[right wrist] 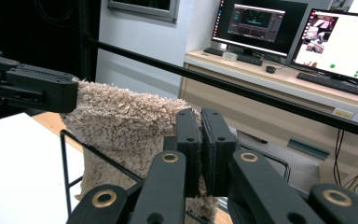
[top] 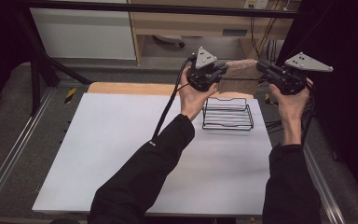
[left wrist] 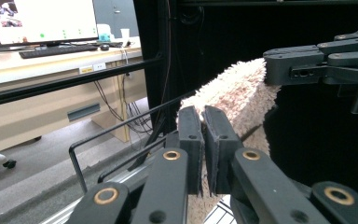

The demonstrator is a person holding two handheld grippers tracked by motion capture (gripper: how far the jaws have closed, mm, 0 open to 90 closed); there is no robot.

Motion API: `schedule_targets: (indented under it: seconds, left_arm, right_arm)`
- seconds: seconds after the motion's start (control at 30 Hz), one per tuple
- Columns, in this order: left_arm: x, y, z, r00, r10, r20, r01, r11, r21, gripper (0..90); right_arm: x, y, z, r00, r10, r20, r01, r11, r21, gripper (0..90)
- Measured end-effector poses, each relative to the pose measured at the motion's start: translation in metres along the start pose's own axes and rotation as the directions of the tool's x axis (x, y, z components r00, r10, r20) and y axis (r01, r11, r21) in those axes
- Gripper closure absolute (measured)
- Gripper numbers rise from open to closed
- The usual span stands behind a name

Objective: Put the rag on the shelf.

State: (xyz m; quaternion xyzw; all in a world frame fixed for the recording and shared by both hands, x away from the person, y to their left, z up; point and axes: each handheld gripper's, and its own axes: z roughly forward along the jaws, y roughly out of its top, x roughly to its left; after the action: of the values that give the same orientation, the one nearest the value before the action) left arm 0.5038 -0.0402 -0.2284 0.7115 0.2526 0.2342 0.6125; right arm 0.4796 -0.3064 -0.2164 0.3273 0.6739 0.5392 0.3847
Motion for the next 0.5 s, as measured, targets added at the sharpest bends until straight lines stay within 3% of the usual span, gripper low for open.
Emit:
schedule_targets:
  seconds: [0.5]
  left_arm:
    - [-0.007,-0.013,-0.006,0.9992,0.03,0.025,-0.031,0.9984,0.048,85.8]
  right_arm:
    - [0.017,-0.015,-0.019,1.0,-0.004,-0.008,0.004,1.0,0.025,86.5]
